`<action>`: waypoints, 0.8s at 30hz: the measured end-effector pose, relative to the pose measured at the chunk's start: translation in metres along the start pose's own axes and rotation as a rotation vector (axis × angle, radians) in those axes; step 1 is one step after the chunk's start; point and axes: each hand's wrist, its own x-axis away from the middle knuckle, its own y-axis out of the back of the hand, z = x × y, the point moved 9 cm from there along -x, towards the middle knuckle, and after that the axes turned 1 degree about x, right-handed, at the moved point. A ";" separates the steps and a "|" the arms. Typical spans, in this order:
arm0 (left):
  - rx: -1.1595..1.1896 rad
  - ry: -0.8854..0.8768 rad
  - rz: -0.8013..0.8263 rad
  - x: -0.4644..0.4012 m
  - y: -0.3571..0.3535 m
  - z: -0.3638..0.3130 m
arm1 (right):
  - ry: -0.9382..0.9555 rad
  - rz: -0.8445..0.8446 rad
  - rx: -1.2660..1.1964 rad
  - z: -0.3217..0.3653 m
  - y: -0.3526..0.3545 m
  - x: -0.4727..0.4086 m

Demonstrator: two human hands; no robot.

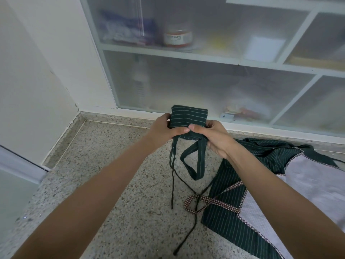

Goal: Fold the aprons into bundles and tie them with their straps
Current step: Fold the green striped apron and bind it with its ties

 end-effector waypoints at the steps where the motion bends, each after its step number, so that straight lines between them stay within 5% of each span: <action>1: 0.038 0.043 -0.004 0.001 -0.002 0.004 | 0.001 -0.041 -0.003 0.001 0.003 0.000; 5: 0.114 0.164 -0.005 0.011 -0.009 0.016 | -0.017 -0.244 -0.090 -0.003 0.021 -0.004; 8: -0.231 0.009 -0.182 0.018 0.006 0.002 | -0.029 -0.336 -0.122 -0.006 0.033 -0.004; 13: -0.679 -0.280 -0.178 0.026 -0.013 -0.031 | -0.021 -0.360 -0.064 -0.002 0.033 -0.001; 20: -0.351 -0.133 -0.195 0.019 0.001 -0.023 | 0.027 -0.360 -0.055 0.012 0.041 0.003; 24: -0.661 -0.308 -0.075 0.032 -0.018 -0.049 | 0.080 -0.379 0.107 0.020 0.042 0.001</action>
